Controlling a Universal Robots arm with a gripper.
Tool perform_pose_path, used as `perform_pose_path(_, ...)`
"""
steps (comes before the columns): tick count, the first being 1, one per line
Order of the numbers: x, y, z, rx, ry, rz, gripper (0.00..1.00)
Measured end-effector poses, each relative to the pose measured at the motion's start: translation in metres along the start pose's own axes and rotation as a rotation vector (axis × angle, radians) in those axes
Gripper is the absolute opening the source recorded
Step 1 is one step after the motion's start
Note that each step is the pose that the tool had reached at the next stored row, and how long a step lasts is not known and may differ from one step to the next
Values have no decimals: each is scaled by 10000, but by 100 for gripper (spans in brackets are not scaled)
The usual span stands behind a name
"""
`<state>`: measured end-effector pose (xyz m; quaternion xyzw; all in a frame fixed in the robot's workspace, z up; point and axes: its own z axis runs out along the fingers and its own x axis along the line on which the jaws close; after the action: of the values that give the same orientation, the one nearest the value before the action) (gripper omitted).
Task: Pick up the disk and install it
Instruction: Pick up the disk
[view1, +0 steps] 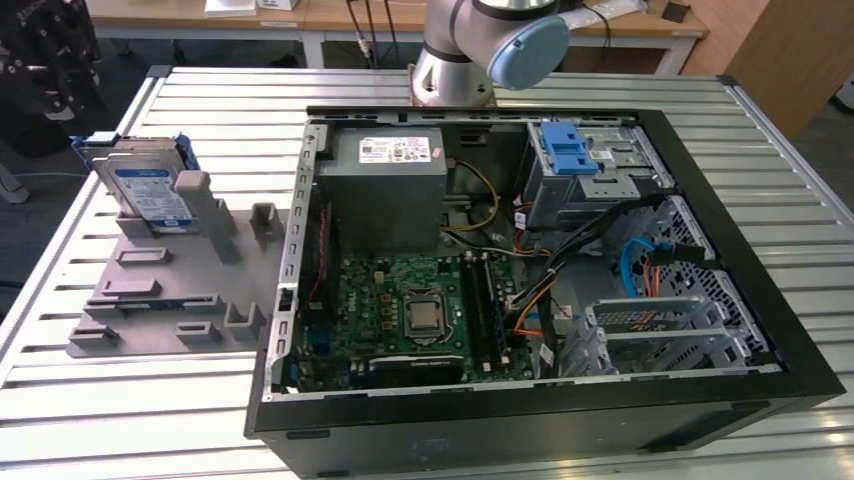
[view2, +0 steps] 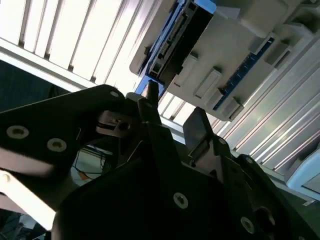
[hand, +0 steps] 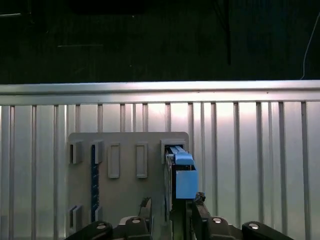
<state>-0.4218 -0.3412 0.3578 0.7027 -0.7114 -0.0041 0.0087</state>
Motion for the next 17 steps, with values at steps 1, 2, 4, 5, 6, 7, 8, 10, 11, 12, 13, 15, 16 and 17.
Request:
perform_pose_path(1, 0, 3, 10, 1, 1, -73, 47)
perform_pose_path(2, 0, 6, 22, 1, 3, -138, 47)
perform_pose_path(4, 0, 16, 47, 1, 6, -252, 53)
perform_pose_path(5, -1, 21, 62, 6, 7, -292, 53)
perform_pose_path(6, -1, 23, 80, 10, 7, -334, 53)
perform_pose_path(7, -1, 26, 98, 12, 7, -373, 53)
perform_pose_path(8, -1, 27, 112, 13, 6, -396, 53)
perform_pose_path(10, -3, 29, 133, 12, -2, -399, 53)
perform_pose_path(11, -3, 31, 142, 12, -18, -399, 53)
perform_pose_path(12, -6, 32, 148, 11, -46, -399, 53)
perform_pose_path(13, -11, 34, 152, 12, -66, -399, 53)
perform_pose_path(15, -19, 36, 157, 10, -95, -401, 53)
perform_pose_path(16, -24, 38, 161, 13, -103, -400, 53)
perform_pose_path(17, -28, 40, 163, 13, -106, -400, 53)
